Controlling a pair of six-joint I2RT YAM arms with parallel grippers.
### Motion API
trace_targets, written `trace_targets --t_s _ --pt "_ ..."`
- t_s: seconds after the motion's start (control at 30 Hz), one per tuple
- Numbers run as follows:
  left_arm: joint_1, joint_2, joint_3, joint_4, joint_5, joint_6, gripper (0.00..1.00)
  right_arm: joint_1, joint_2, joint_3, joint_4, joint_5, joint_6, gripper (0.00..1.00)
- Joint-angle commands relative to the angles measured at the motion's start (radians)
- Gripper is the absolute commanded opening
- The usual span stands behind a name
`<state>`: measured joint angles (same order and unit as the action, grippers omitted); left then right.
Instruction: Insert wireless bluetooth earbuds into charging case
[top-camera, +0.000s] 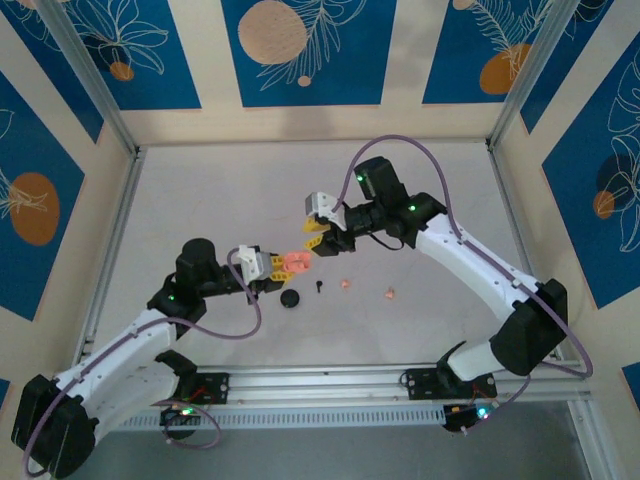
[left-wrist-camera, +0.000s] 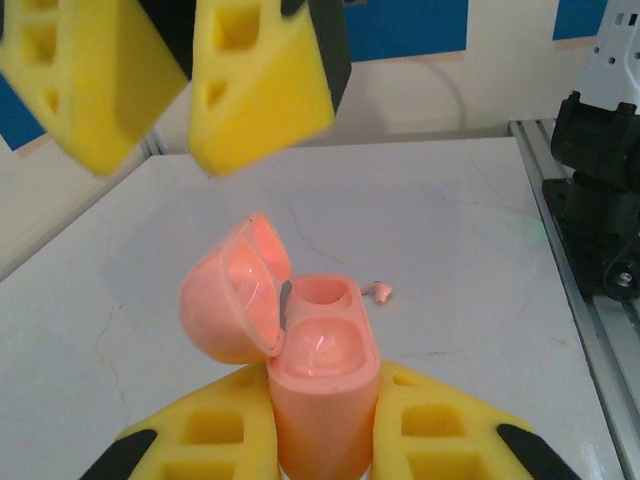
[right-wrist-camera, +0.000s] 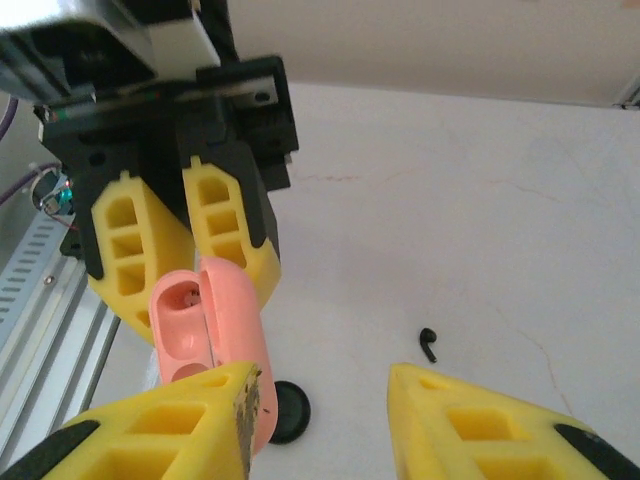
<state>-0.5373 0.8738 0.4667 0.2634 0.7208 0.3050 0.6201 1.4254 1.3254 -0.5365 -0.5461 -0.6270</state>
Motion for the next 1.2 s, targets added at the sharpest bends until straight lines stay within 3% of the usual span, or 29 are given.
trace_targets --t_s 0.0,0.17,0.3,0.57,0.87,1.17 --pt "-0.003 0.021 -0.045 0.148 0.005 -0.070 0.15 -0.015 -0.047 -0.027 0.018 -0.079 0.039 0.41" --pt "0.003 0.080 -0.102 0.310 -0.015 -0.146 0.14 -0.041 -0.076 -0.050 0.019 -0.098 0.104 0.42" --pt "0.009 0.141 -0.146 0.442 -0.026 -0.194 0.14 -0.062 -0.082 -0.053 -0.005 -0.041 0.234 0.43" --pt "0.014 0.270 -0.229 0.662 -0.075 -0.258 0.14 -0.108 -0.034 -0.030 -0.232 0.265 0.702 0.43" --pt "0.014 0.376 -0.258 0.792 -0.048 -0.248 0.14 -0.123 0.116 -0.037 -0.413 0.393 1.134 0.44" --pt "0.015 0.456 -0.249 0.867 -0.017 -0.244 0.14 -0.082 0.326 -0.006 -0.465 0.450 1.234 0.44"
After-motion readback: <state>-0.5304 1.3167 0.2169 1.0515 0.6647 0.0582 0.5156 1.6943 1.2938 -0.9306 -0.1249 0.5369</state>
